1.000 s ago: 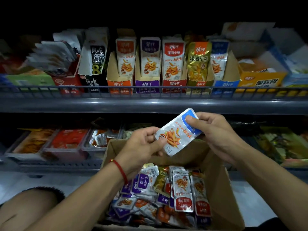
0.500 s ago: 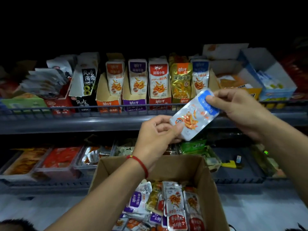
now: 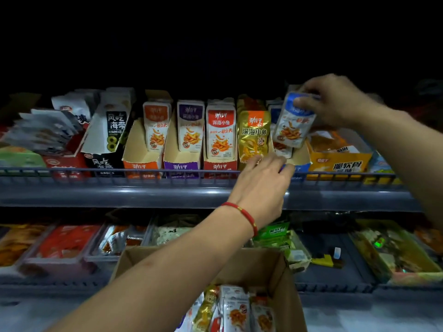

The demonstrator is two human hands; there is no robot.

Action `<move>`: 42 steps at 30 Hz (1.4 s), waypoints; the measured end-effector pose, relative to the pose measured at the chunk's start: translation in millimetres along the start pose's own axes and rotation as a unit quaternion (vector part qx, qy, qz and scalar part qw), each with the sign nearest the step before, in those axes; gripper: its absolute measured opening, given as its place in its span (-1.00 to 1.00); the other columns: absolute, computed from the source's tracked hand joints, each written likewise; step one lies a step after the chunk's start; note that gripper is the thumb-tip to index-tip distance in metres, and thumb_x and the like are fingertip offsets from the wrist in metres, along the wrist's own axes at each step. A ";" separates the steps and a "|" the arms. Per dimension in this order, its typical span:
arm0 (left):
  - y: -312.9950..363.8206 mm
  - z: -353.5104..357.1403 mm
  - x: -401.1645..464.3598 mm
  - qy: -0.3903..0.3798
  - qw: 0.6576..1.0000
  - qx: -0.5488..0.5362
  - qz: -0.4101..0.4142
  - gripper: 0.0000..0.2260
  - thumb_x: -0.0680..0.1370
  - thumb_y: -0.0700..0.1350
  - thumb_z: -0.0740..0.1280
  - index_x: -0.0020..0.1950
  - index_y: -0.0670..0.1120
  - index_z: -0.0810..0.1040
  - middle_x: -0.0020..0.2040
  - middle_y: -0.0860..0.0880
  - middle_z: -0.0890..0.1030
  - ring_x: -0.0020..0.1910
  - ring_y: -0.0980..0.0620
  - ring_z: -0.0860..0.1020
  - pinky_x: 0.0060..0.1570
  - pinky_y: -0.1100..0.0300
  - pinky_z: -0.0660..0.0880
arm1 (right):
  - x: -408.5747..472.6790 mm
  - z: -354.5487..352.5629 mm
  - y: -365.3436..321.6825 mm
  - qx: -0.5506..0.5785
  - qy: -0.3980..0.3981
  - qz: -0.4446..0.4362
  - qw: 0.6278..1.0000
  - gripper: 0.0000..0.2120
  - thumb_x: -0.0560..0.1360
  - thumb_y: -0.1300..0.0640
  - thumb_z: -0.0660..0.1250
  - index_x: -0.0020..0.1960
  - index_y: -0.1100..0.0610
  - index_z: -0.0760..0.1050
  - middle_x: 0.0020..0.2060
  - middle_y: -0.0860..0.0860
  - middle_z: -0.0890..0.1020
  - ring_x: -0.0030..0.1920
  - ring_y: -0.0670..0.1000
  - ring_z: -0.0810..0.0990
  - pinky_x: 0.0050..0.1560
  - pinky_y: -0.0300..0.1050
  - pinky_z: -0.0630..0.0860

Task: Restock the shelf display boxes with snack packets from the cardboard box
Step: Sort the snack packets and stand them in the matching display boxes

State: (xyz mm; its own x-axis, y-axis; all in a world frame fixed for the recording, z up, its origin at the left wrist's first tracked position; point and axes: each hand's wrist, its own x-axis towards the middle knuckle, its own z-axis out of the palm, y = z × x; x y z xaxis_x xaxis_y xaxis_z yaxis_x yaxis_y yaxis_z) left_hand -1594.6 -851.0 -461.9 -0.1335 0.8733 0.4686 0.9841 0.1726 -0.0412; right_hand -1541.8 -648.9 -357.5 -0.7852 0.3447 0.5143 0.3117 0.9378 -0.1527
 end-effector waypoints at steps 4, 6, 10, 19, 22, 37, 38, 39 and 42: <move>1.5 3.7 4.4 0.011 1.000 0.001 0.000 -0.55 0.36 -0.24 0.41 0.24 -0.09 0.49 0.18 -0.08 0.56 0.24 -0.11 0.47 0.31 -0.04 0.37 | 6.1 19.3 5.7 0.017 -0.058 -0.008 0.998 -0.74 0.64 0.11 0.30 0.24 0.24 0.53 0.11 0.18 0.61 0.00 -0.01 0.52 -0.06 -0.11 0.42; 1.5 4.9 3.7 0.014 1.000 -0.006 0.003 -0.58 0.37 -0.24 0.40 0.22 -0.10 0.50 0.18 -0.08 0.56 0.24 -0.11 0.47 0.29 -0.04 0.38 | 10.1 26.5 7.1 0.007 -0.072 -0.024 0.997 -0.75 0.62 0.12 0.33 0.22 0.24 0.56 0.11 0.17 0.63 0.04 0.02 0.57 -0.02 -0.13 0.42; 2.7 5.5 3.9 0.016 1.000 -0.012 0.001 -0.60 0.39 -0.23 0.40 0.22 -0.11 0.51 0.19 -0.09 0.56 0.25 -0.12 0.47 0.29 -0.05 0.39 | 22.3 36.7 7.7 -0.008 -0.077 -0.020 0.997 -0.69 0.61 0.10 0.35 0.29 0.23 0.56 0.19 0.18 0.63 0.19 0.12 0.59 0.04 -0.11 0.41; 4.6 5.1 4.1 0.020 1.000 -0.016 0.001 -0.64 0.36 -0.26 0.38 0.16 -0.12 0.53 0.15 -0.11 0.56 0.23 -0.14 0.47 0.24 -0.06 0.43 | 15.5 45.1 17.9 -0.145 -0.033 -0.064 0.987 -0.55 0.59 -0.02 0.38 0.41 0.12 0.44 0.12 0.16 0.62 0.04 0.17 0.61 -0.11 -0.01 0.48; 4.4 4.8 4.9 0.019 1.000 -0.018 0.000 -0.64 0.37 -0.26 0.38 0.16 -0.12 0.53 0.15 -0.11 0.56 0.22 -0.14 0.47 0.23 -0.05 0.44 | 9.3 47.8 21.1 -0.147 -0.038 -0.051 0.987 -0.45 0.55 -0.01 0.44 0.47 0.10 0.37 0.21 0.18 0.58 0.17 0.20 0.58 0.01 0.07 0.54; 10.1 10.7 0.7 0.002 0.999 0.030 -0.019 -0.60 0.44 -0.17 0.38 0.28 -0.10 0.49 0.36 -0.17 0.46 0.43 -0.18 0.33 0.40 -0.18 0.27 | 3.9 57.6 19.2 -0.177 0.026 -0.047 0.983 -0.45 0.55 0.03 0.44 0.47 0.13 0.36 0.23 0.21 0.54 0.19 0.25 0.54 0.00 0.11 0.51; 11.2 11.0 0.5 0.003 0.999 0.032 -0.021 -0.59 0.44 -0.17 0.38 0.29 -0.10 0.48 0.38 -0.18 0.45 0.45 -0.18 0.32 0.42 -0.19 0.26 | 0.6 55.8 19.0 -0.174 0.031 -0.053 0.983 -0.45 0.56 0.03 0.43 0.47 0.12 0.35 0.24 0.20 0.53 0.20 0.24 0.53 0.01 0.11 0.51; 11.4 11.4 -0.2 0.004 0.999 0.031 -0.022 -0.58 0.43 -0.18 0.38 0.29 -0.10 0.48 0.40 -0.19 0.43 0.46 -0.19 0.30 0.43 -0.20 0.24 | -3.1 53.6 17.8 -0.167 0.035 -0.059 0.984 -0.47 0.56 0.03 0.42 0.47 0.12 0.35 0.24 0.18 0.52 0.22 0.22 0.50 0.02 0.11 0.52; 9.2 9.6 -11.4 0.020 1.000 0.001 -0.017 -0.57 0.40 -0.22 0.36 0.27 -0.12 0.49 0.43 -0.21 0.41 0.47 -0.21 0.30 0.47 -0.20 0.21 | -24.2 48.2 9.3 -0.100 0.075 -0.059 0.990 -0.58 0.58 0.07 0.36 0.40 0.12 0.42 0.19 0.12 0.50 0.21 0.17 0.48 0.03 0.11 0.54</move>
State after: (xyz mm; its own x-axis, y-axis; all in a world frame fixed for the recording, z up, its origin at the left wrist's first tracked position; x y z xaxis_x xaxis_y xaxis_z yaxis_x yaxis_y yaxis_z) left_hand -1585.2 -854.9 -476.0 -0.1616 0.8480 0.5047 0.9789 0.2026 -0.0270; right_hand -1545.7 -646.5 -412.1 -0.7396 0.2087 0.6398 0.3331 0.9396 0.0786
